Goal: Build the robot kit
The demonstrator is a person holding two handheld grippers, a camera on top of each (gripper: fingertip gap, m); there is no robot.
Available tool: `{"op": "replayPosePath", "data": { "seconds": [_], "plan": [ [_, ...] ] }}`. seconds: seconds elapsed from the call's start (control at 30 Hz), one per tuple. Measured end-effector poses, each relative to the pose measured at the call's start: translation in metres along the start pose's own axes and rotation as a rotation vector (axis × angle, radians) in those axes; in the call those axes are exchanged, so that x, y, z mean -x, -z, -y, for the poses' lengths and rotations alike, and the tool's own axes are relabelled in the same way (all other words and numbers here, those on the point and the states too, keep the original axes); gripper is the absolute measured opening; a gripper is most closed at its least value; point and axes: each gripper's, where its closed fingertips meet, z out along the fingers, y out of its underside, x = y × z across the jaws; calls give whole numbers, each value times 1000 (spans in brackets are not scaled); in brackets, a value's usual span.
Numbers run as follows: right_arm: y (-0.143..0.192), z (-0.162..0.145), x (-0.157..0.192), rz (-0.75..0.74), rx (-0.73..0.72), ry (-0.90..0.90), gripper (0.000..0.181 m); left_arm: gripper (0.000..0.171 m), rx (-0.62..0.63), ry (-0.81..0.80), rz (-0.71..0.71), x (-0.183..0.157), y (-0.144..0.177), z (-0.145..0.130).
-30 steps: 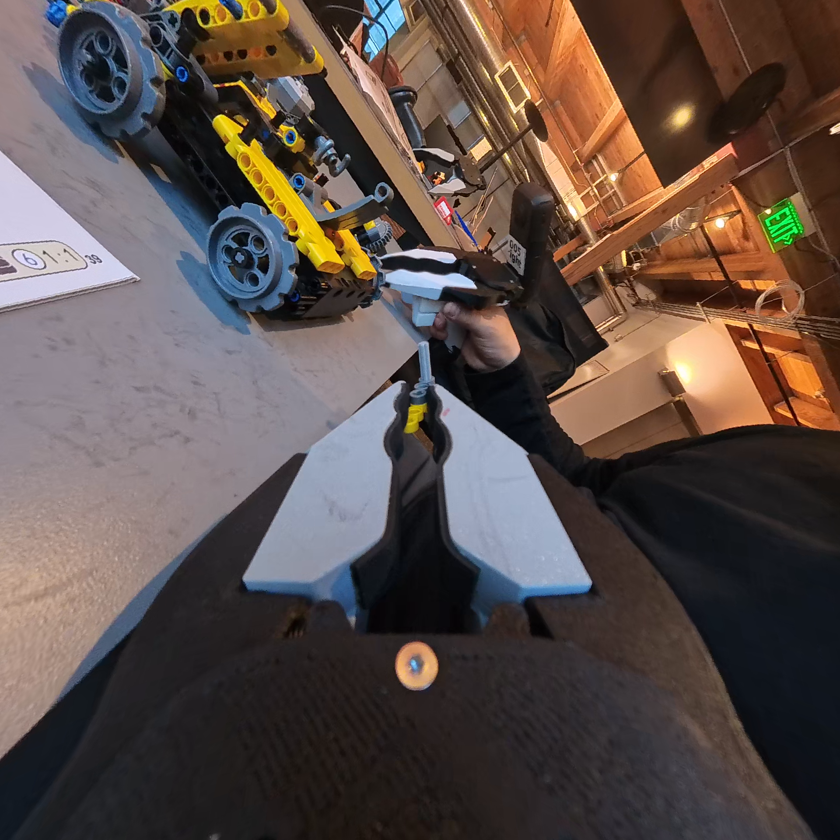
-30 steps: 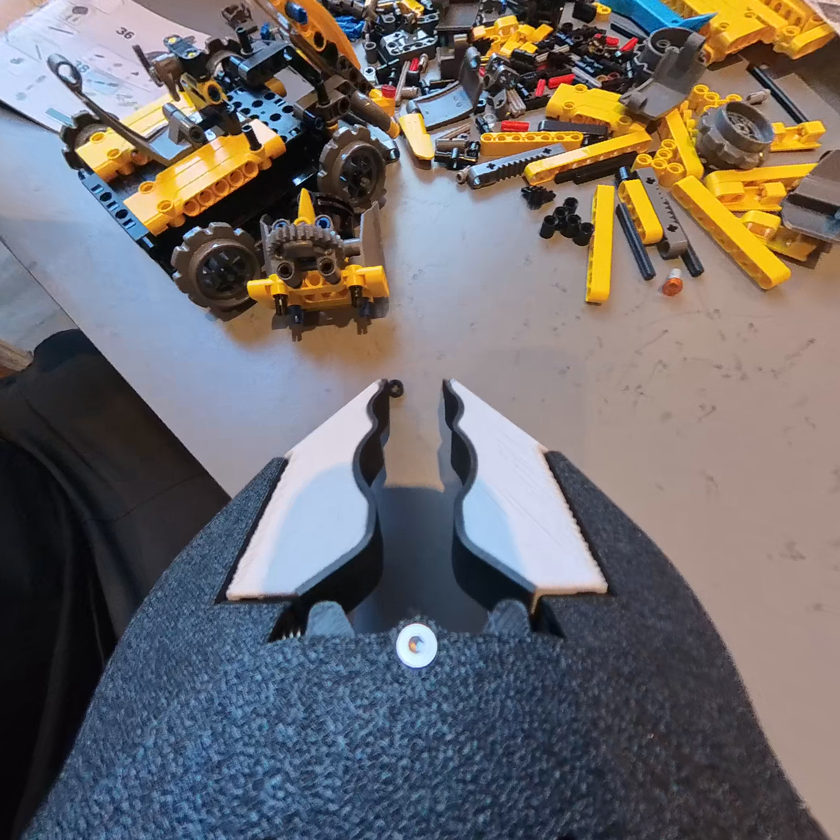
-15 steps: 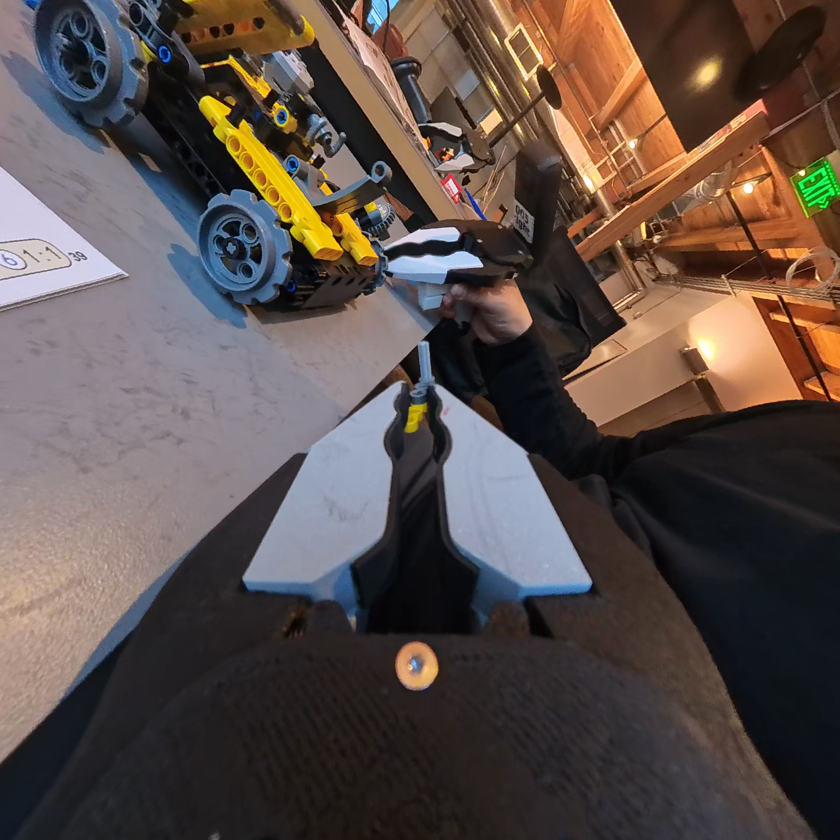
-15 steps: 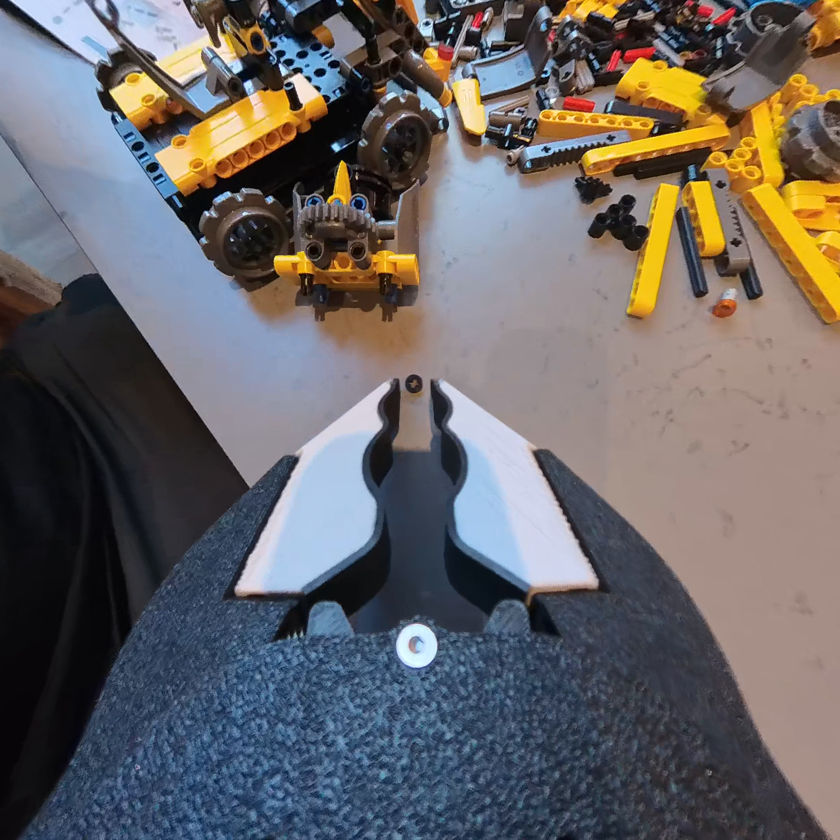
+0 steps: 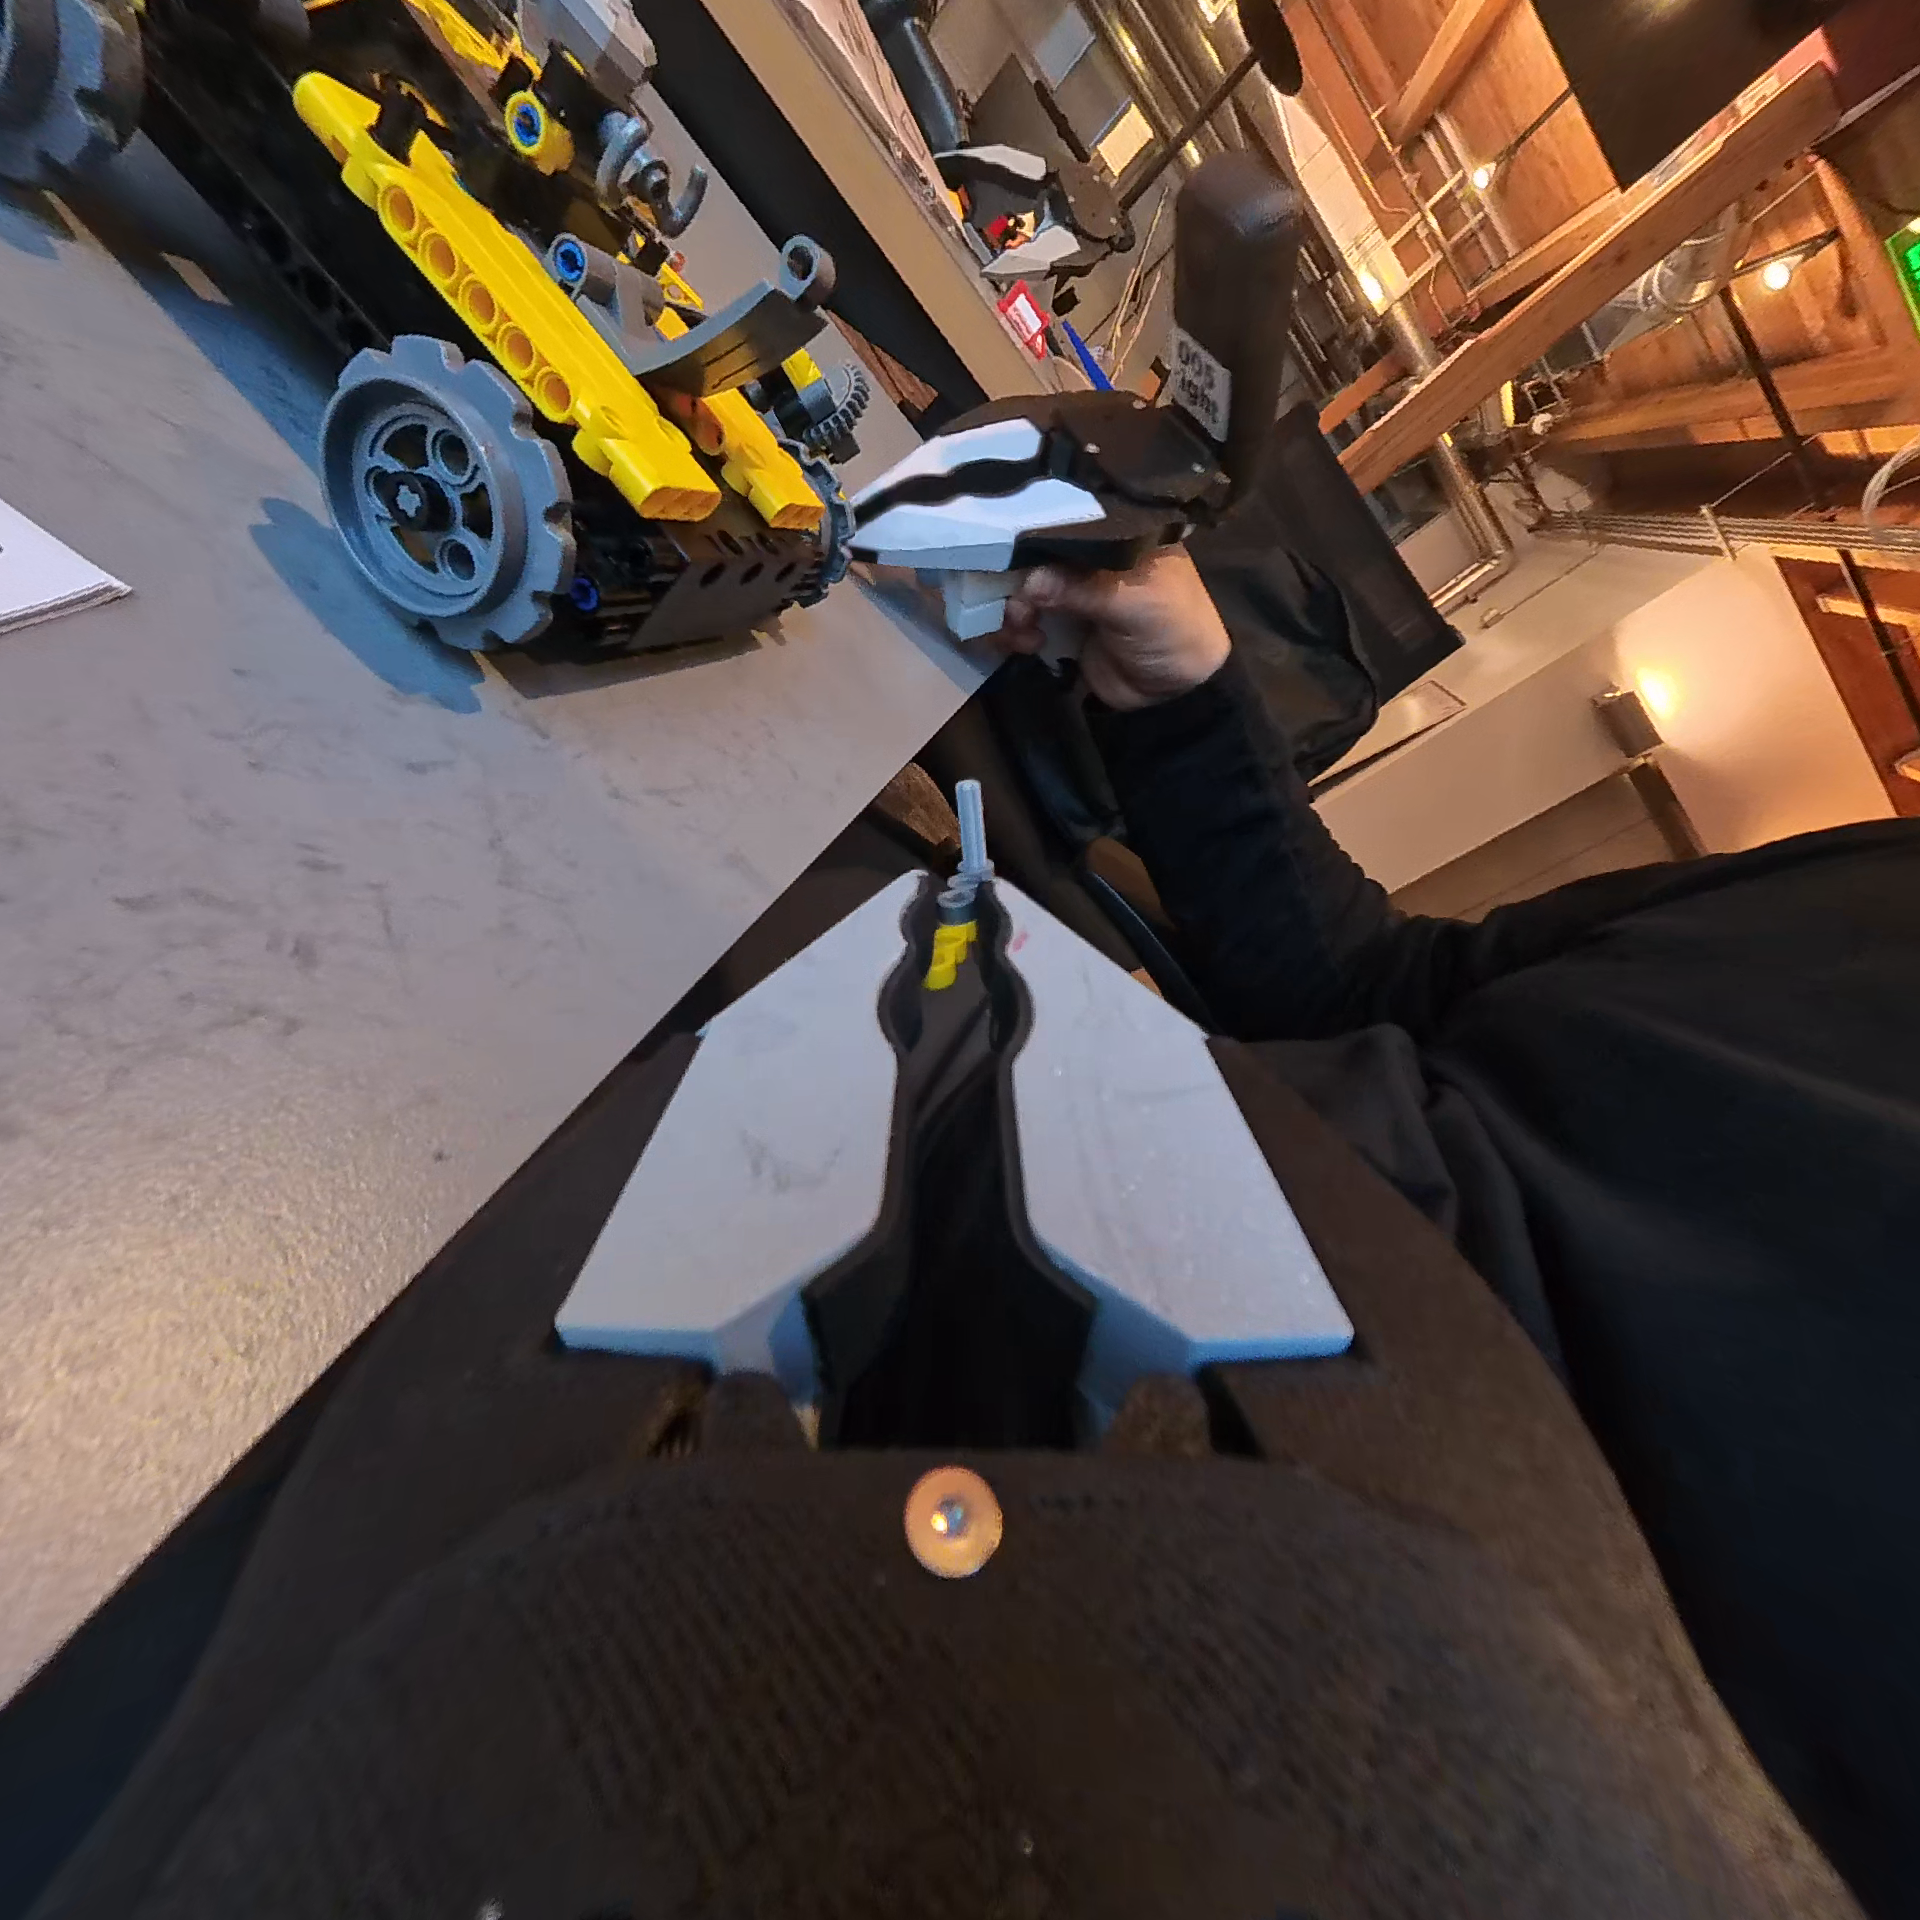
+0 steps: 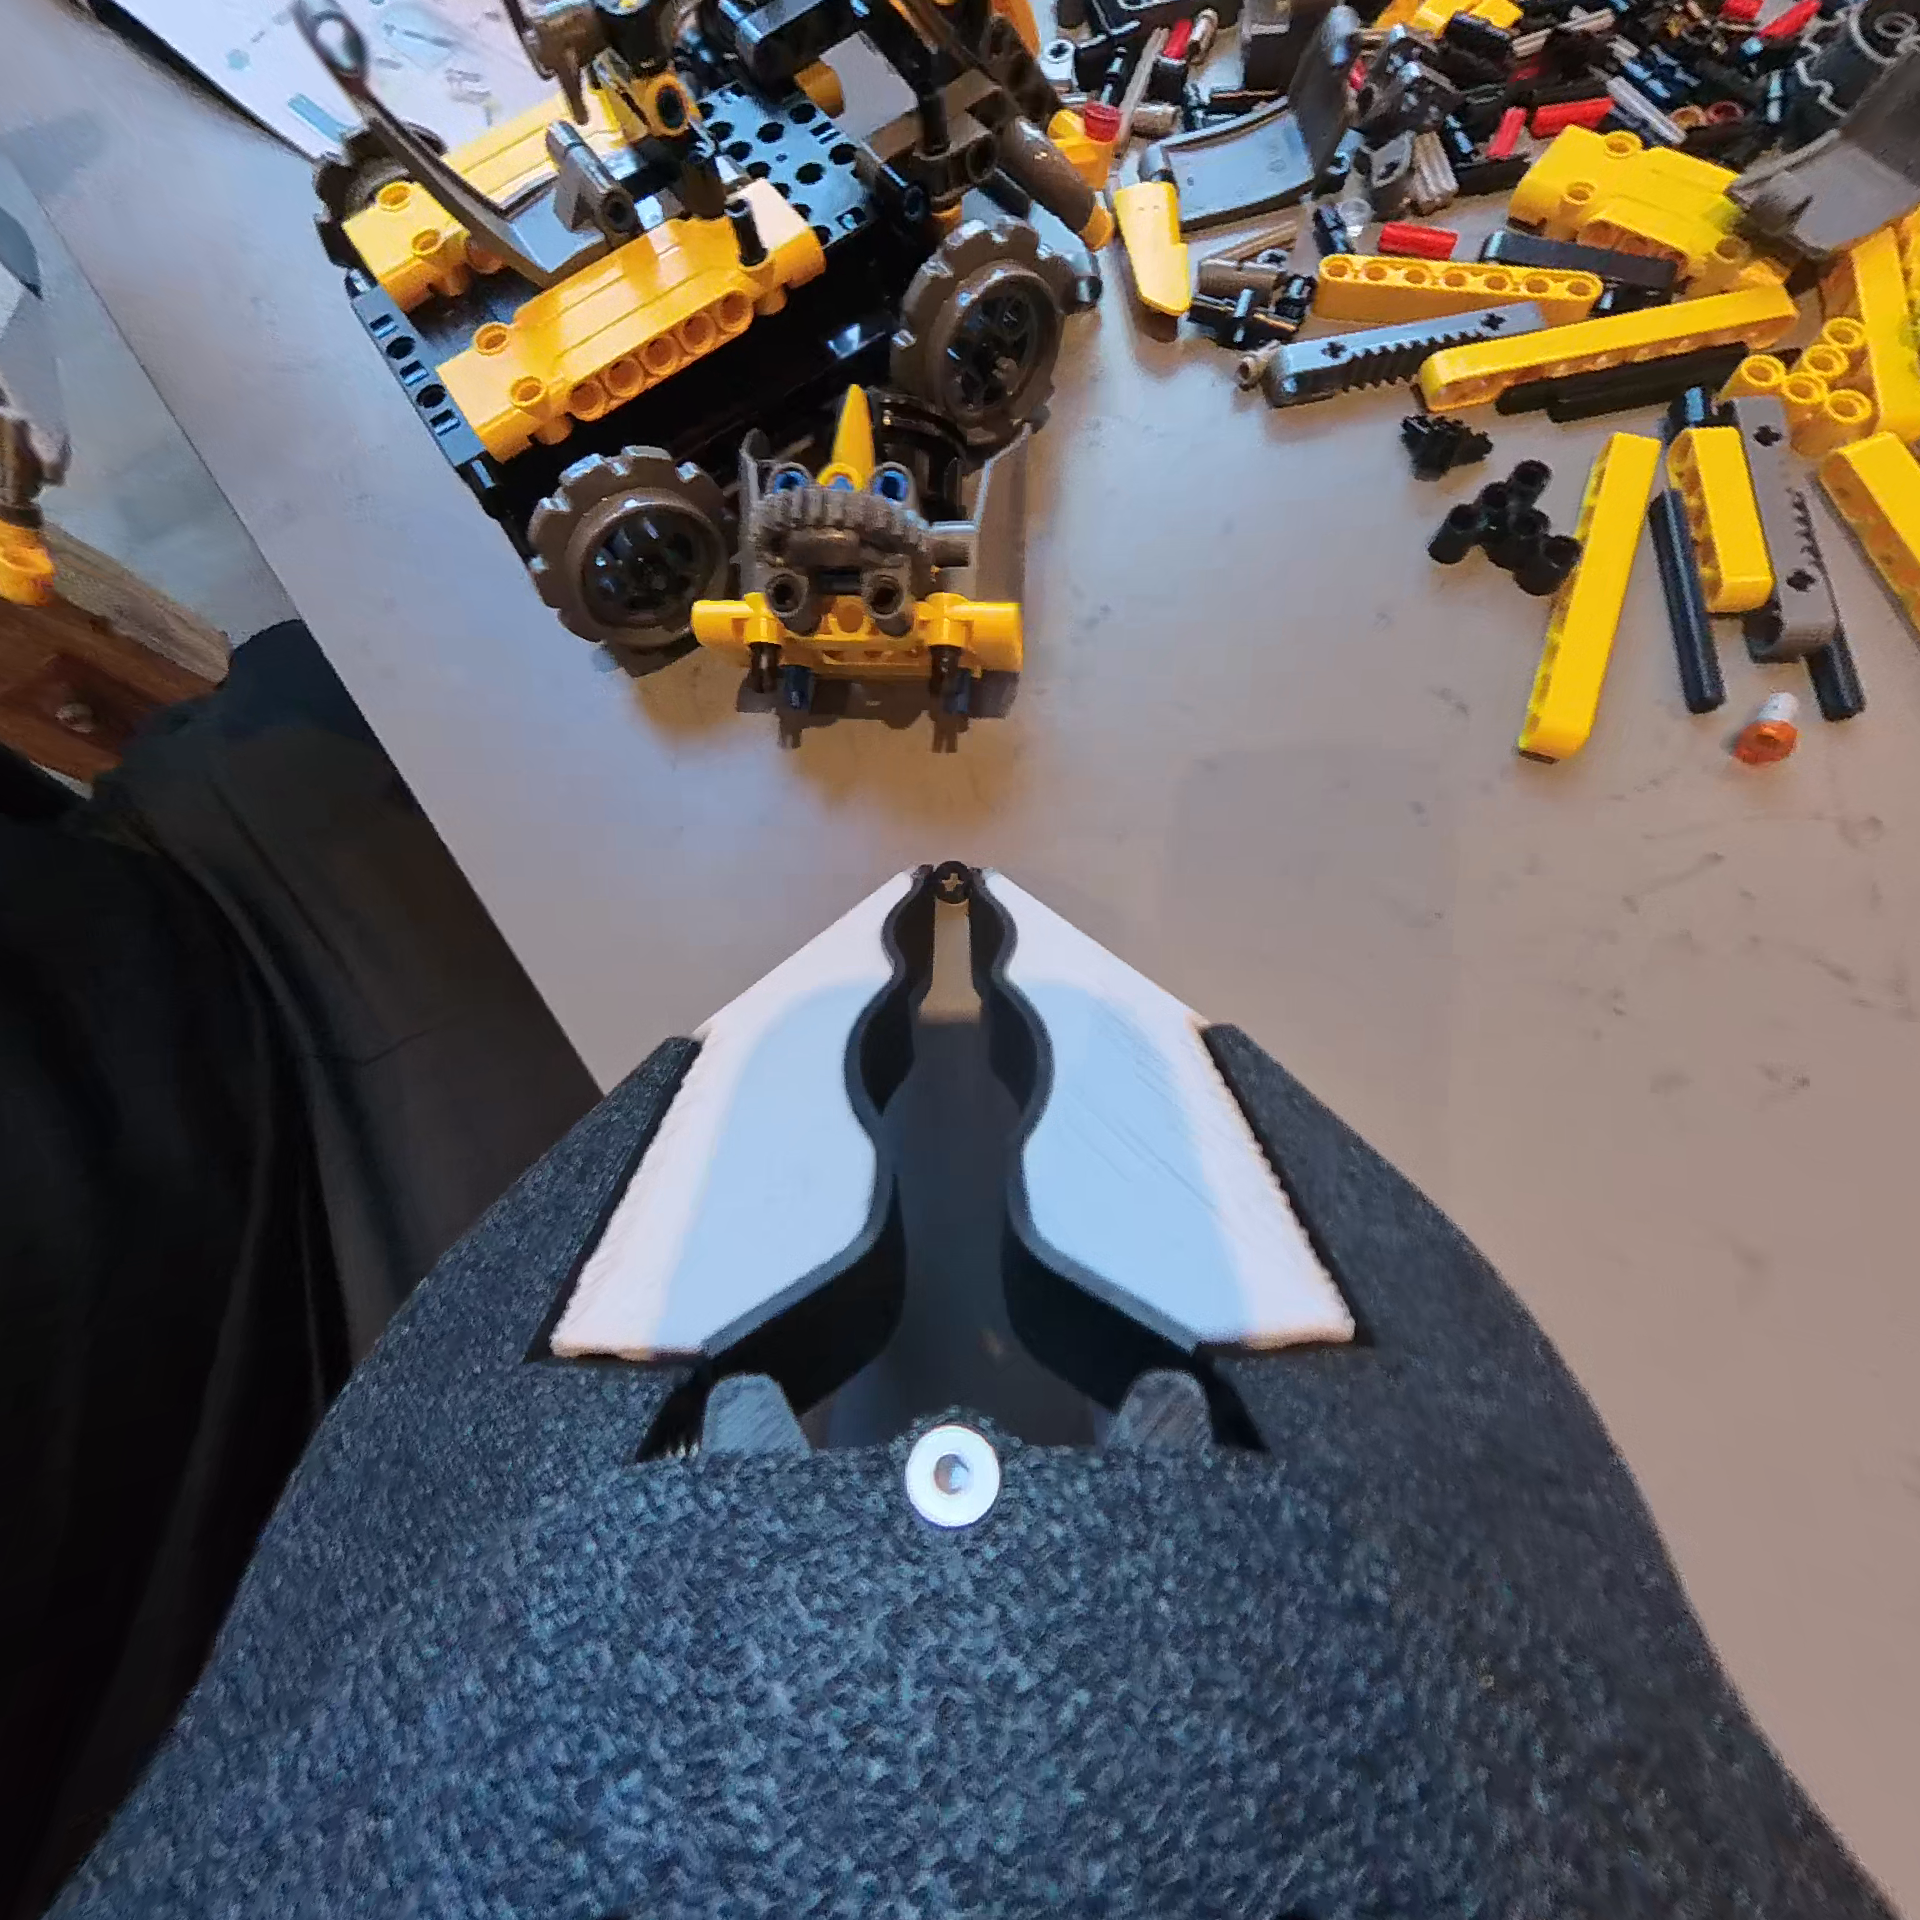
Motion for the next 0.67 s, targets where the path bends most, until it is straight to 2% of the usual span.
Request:
{"op": "replayPosePath", "data": {
  "seconds": [0.1, 0.3, 0.43, 0.57, 0.67],
  "plan": [
    [-1, 6, 8, 5, -5, 39, 6, 5, 0, 2, 0, 0, 0, 0],
    [-3, 5, 0, -26, 17, 33, 11, 5, 0, -7, 17, 3, 0, 0],
    [3, 11, -1, -59, -1, 62, 17, 4, -32, -61, 93, 8, 2, 15],
    [12, 16, -3, -78, -14, 80, 17, 4, 28, -133, 323, 42, 18, 24],
    [19, 20, -1, -80, -28, 95, 16, 5, 19, -141, 409, 57, 30, 34]
  ]
}}
